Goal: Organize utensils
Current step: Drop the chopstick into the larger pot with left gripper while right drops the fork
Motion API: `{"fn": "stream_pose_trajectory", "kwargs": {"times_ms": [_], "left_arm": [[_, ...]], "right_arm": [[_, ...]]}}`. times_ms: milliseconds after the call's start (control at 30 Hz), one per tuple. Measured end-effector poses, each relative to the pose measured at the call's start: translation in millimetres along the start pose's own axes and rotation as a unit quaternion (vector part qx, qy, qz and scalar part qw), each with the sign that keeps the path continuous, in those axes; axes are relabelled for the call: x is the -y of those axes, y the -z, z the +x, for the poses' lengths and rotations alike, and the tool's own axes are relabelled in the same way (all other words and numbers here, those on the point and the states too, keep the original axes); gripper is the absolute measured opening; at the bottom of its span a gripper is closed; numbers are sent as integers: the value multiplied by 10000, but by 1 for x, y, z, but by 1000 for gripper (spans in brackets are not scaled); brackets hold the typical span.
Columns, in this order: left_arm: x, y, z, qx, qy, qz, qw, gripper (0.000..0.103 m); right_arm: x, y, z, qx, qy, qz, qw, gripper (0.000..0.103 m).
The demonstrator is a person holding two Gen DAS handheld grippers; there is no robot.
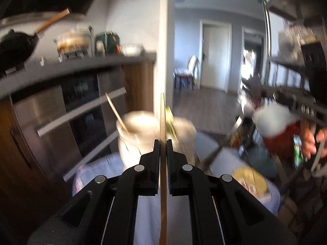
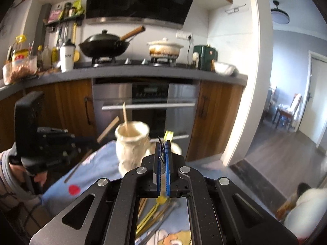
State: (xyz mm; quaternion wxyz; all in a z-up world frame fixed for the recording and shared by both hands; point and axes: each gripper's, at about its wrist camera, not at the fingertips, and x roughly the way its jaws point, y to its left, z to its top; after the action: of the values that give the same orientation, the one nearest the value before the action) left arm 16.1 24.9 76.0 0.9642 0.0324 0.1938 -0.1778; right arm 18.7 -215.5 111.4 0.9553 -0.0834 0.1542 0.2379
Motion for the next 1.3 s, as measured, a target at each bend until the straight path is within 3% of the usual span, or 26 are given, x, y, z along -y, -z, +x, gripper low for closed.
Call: {"fn": "stream_pose_trajectory", "kwargs": {"times_ms": [233, 400, 500, 667, 767, 900, 1300], "left_arm": [[-25, -71, 32, 933, -202, -329, 9949, 6], [-33, -89, 62, 1331, -347, -519, 9891, 6], [-29, -88, 76, 1457, -503, -429, 9871, 6], [-26, -74, 96, 1518, -659, -454, 9852, 6], [-24, -66, 100, 1557, -477, -508, 9853, 6], [-15, -48, 104, 1480, -439, -206, 9878, 6], [-28, -24, 104, 1048, -462, -326, 9929, 6]], "right_arm": [[22, -34, 25, 119, 379, 172, 9991, 4], [34, -46, 52, -11, 703, 184, 9974, 4], [32, -43, 75, -294, 662, 28, 9974, 4], [26, -25, 111, -783, 453, -42, 9959, 4], [24, -19, 126, -941, 373, -72, 9948, 4], [21, -7, 145, -1147, 238, -26, 9931, 4], [25, -5, 154, -1168, 331, 219, 9924, 5]]}}
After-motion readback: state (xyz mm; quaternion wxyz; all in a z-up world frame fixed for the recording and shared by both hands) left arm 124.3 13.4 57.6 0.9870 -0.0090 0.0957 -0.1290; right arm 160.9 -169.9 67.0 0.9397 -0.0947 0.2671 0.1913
